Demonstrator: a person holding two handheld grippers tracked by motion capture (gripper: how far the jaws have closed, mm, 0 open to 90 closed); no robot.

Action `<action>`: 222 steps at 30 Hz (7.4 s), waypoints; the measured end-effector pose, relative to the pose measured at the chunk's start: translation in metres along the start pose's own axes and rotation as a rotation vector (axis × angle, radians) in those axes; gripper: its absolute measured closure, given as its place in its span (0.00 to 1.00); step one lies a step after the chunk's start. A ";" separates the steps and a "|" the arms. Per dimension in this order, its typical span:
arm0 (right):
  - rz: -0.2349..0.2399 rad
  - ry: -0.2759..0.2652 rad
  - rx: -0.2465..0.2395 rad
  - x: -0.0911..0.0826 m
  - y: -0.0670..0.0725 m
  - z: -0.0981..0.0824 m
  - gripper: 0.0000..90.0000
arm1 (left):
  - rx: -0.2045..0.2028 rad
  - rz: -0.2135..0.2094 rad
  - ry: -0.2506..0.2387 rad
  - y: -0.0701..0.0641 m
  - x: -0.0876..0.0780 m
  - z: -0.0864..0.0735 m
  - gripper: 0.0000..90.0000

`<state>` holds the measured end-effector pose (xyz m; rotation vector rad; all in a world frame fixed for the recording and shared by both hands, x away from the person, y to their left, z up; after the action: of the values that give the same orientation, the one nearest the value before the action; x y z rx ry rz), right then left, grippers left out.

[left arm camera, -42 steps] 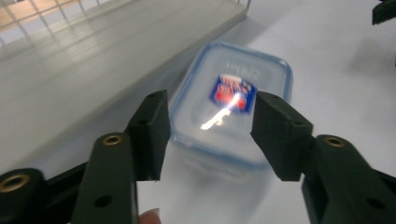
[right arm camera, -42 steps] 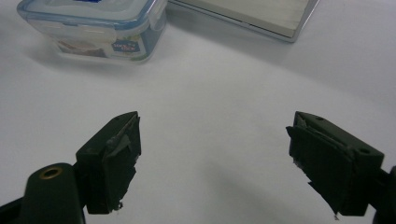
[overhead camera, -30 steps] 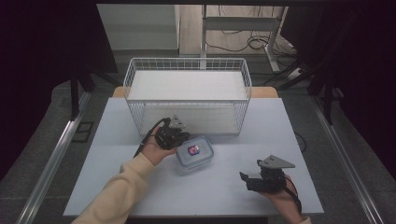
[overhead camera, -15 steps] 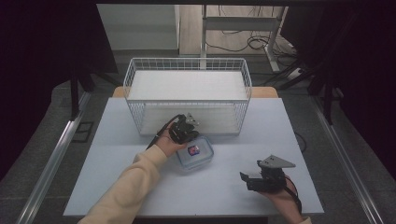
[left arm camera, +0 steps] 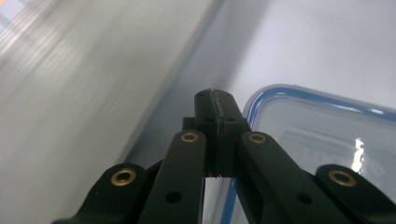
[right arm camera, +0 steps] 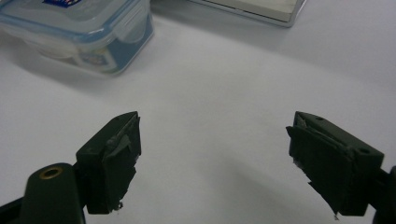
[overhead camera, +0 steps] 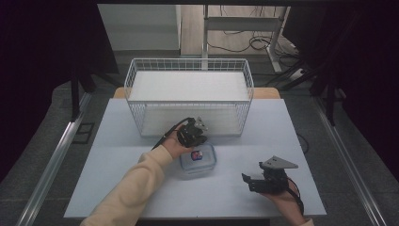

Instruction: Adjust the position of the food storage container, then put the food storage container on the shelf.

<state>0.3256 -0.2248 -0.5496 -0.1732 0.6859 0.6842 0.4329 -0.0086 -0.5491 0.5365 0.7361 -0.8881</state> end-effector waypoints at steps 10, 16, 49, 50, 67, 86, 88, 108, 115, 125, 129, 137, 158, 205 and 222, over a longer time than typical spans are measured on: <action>-0.003 0.002 -0.005 0.000 -0.001 -0.001 0.19 | 0.041 -0.031 -0.016 -0.017 -0.001 0.011 1.00; -0.006 -0.002 -0.003 -0.001 -0.002 0.000 0.19 | 0.007 -0.023 -0.030 -0.011 -0.008 0.007 1.00; -0.014 0.004 -0.015 0.000 -0.001 0.000 0.19 | -0.465 0.112 -0.135 -0.030 -0.112 -0.120 0.59; -0.013 0.006 -0.016 0.000 -0.001 -0.001 0.19 | -0.487 0.120 -0.133 -0.029 -0.112 -0.122 0.59; -0.003 0.004 -0.021 0.002 0.001 0.000 0.19 | -0.644 0.109 -0.128 -0.017 -0.111 -0.139 0.25; 0.033 -0.018 -0.045 0.000 0.006 0.005 0.19 | -0.646 0.081 -0.130 -0.015 -0.110 -0.140 0.20; 0.047 -0.029 -0.042 0.000 0.009 0.008 0.20 | -0.643 0.071 -0.131 -0.015 -0.109 -0.140 0.20; 0.228 -0.021 0.095 0.031 0.036 0.053 0.21 | -0.708 -0.023 -0.162 0.003 -0.111 -0.118 0.19; 0.279 0.024 0.187 0.056 0.041 0.062 0.21 | -0.790 -0.160 -0.168 0.000 -0.099 -0.110 0.18; 0.377 0.062 0.310 0.079 0.046 0.060 0.22 | -0.851 -0.278 -0.132 -0.009 -0.071 -0.104 0.19; 0.400 0.079 0.352 0.088 0.049 0.058 0.23 | -0.860 -0.315 -0.120 -0.016 -0.060 -0.100 0.21; 0.424 0.098 0.404 0.095 0.050 0.055 0.25 | -0.873 -0.395 -0.109 -0.025 -0.051 -0.097 0.21; 0.460 0.129 0.499 0.096 0.058 0.052 0.42 | -0.904 -0.403 -0.109 -0.030 -0.052 -0.096 0.45; 0.417 0.039 0.395 0.077 0.070 0.057 0.53 | -0.898 -0.316 -0.152 -0.036 -0.070 -0.092 0.53; 0.423 0.023 0.387 0.071 0.065 0.078 0.53 | -0.876 -0.313 -0.165 -0.021 -0.086 -0.075 0.54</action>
<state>0.3659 -0.1088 -0.5302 0.3309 0.8739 0.9371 0.3528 0.0743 -0.5337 -0.4328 0.9805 -0.7876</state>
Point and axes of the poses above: each handheld gripper's, and its own axes: x roughly forward along the jaws, z roughly out of its top, y roughly to its left, the point moved 8 cm from there along x, roughly forward along the jaws, and after that the axes turned 4 degrees about z, right-handed, at the moved point
